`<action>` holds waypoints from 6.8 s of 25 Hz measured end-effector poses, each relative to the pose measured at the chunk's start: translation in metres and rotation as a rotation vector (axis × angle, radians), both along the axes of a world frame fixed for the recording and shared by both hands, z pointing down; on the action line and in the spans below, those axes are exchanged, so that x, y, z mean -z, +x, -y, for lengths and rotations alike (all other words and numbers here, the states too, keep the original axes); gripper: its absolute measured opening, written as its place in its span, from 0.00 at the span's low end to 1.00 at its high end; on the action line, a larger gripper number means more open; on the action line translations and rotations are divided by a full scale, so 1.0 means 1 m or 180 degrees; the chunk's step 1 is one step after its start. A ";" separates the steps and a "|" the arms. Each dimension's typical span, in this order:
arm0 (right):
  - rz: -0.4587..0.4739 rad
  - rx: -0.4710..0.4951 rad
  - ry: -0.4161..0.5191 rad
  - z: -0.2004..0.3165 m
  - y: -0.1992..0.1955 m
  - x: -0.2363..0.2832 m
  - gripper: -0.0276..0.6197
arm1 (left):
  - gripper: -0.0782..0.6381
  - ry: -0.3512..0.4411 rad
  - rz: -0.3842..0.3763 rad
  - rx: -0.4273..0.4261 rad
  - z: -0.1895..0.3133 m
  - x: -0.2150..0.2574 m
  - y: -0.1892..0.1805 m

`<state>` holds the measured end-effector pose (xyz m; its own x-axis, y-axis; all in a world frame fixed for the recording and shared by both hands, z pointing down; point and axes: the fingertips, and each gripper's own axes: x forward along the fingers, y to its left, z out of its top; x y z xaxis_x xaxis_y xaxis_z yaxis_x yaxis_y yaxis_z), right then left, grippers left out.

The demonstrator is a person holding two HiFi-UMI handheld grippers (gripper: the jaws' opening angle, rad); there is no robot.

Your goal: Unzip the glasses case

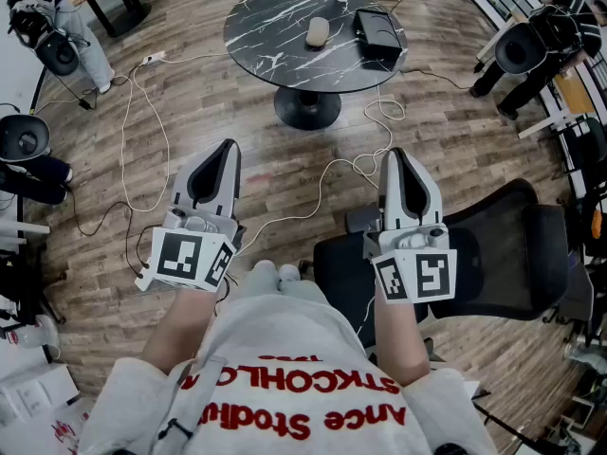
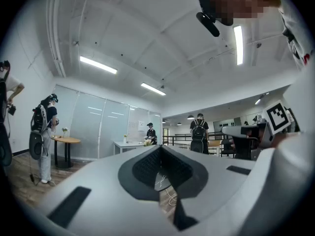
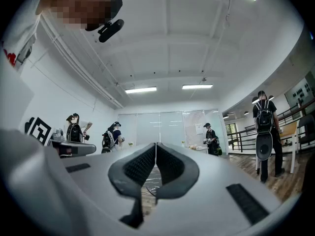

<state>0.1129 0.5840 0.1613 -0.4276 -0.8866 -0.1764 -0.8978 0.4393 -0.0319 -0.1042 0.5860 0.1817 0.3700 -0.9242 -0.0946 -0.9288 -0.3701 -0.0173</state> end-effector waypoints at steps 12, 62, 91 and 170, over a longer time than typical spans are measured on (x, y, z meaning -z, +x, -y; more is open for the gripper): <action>0.0020 0.0019 -0.0053 0.026 -0.009 -0.007 0.07 | 0.12 -0.0110 -0.0096 0.0107 0.036 -0.014 -0.018; -0.0140 0.0297 -0.0044 0.591 -0.027 -0.002 0.07 | 0.12 -0.0200 -0.0132 -0.0062 0.614 -0.024 -0.008; -0.0238 0.0768 -0.0543 0.776 -0.038 -0.091 0.07 | 0.12 -0.0988 -0.0076 -0.0459 0.780 -0.141 0.034; -0.4475 0.3889 -0.1411 0.774 -0.079 -0.425 0.12 | 0.38 -0.2637 0.1124 -0.1815 0.748 -0.359 0.113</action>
<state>0.0336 -0.1901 0.5864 -0.3744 0.0859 0.9233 0.3740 0.9251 0.0656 0.0091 -0.1616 0.5403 0.6520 -0.3327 0.6813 -0.6061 -0.7686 0.2047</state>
